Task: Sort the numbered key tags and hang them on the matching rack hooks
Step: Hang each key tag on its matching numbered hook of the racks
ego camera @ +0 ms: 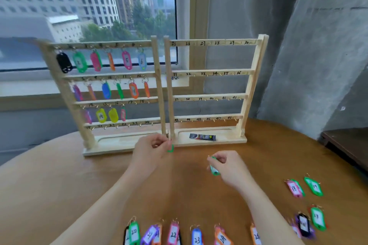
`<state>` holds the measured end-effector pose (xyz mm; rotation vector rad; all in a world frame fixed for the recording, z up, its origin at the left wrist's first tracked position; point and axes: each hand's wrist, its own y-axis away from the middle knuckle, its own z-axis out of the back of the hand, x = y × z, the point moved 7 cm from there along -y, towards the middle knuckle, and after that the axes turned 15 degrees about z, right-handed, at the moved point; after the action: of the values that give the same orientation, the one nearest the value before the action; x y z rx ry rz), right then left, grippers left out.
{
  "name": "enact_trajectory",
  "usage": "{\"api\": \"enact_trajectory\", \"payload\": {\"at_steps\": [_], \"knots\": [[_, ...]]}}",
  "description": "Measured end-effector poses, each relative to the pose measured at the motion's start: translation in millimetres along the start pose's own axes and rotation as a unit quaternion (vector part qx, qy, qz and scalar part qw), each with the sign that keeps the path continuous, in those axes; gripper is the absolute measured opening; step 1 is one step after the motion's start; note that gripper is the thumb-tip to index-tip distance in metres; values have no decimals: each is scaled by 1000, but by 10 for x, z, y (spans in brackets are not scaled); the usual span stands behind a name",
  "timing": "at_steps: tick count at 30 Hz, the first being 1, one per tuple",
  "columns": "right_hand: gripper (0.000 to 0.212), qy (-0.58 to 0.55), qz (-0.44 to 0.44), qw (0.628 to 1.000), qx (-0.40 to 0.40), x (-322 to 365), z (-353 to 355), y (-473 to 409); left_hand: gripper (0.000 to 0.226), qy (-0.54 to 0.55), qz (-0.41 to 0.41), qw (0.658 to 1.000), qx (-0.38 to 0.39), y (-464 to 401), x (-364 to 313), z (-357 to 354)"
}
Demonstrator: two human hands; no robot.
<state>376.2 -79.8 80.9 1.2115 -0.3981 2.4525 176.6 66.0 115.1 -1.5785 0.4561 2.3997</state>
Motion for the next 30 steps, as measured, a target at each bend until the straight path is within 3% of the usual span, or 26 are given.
{"api": "enact_trajectory", "payload": {"at_steps": [10, 18, 30], "knots": [[37, -144, 65, 987, 24, 954, -765, -451, 15, -58, -54, 986, -147, -322, -300, 1150], [35, -193, 131, 972, 24, 1526, -891, -880, 17, -72, -53, 983, -161, -709, -519, 1257], [36, -159, 127, 979, 23, 1703, -1107, -1335, 16, -189, -20, 963, -189, -947, -429, 1190]]}}
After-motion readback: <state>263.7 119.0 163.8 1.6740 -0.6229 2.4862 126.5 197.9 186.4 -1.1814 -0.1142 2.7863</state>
